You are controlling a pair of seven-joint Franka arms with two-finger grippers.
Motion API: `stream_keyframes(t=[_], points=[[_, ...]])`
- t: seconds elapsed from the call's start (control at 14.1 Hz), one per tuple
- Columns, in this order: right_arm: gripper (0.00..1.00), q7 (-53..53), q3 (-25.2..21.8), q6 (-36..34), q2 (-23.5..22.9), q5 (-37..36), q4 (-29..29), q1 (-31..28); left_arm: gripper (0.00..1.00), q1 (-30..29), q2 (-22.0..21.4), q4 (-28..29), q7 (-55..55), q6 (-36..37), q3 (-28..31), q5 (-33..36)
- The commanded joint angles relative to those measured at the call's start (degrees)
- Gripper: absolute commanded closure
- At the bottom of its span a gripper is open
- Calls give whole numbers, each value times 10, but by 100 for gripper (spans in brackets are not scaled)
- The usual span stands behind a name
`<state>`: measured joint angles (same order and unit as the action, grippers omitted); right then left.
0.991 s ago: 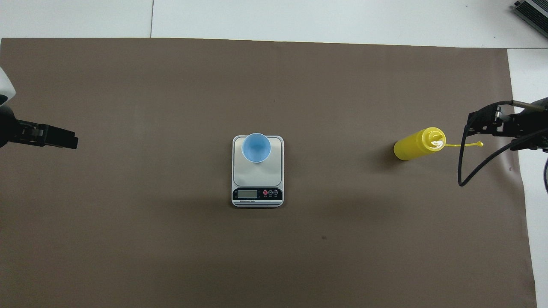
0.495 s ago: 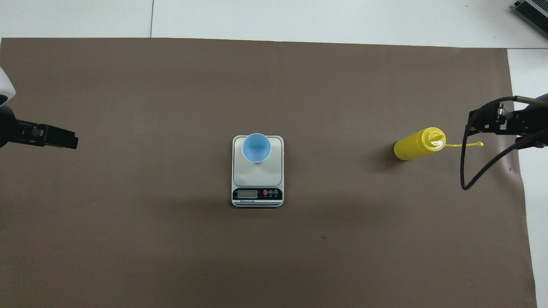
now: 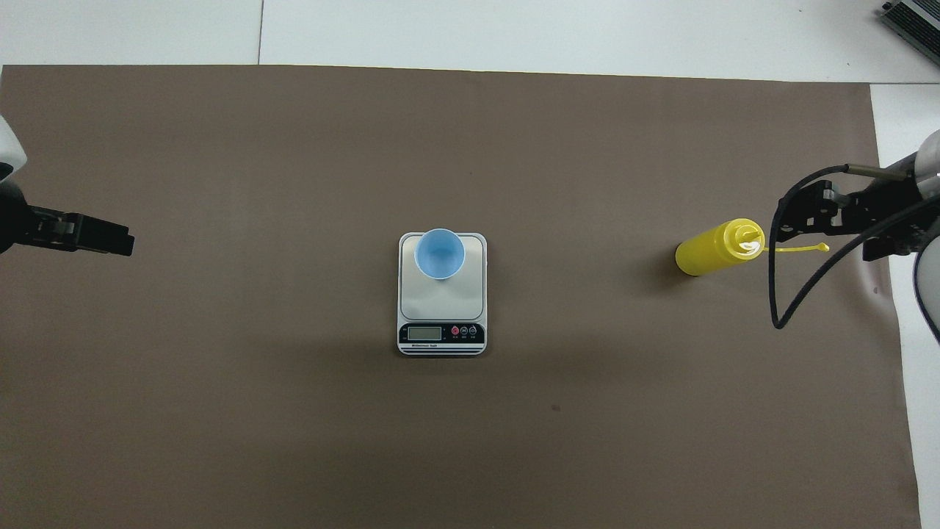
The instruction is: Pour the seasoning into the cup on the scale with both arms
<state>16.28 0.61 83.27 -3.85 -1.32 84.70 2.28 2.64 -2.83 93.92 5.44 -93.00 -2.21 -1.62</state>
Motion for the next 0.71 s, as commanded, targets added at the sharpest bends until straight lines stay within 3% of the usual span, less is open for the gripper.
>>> stream_keyframes(t=[0.0,0.21,0.64], points=[[0,-14,4,40,34,-13,58,-1,0,-6,-14,19,1,-13,-3,-7],[0,-11,4,58,52,-28,94,0,0,-6,-14,19,1,-12,-3,-7],[0,-16,4,62,49,-21,89,-2,0,-6,-14,19,1,-13,-3,-7]])
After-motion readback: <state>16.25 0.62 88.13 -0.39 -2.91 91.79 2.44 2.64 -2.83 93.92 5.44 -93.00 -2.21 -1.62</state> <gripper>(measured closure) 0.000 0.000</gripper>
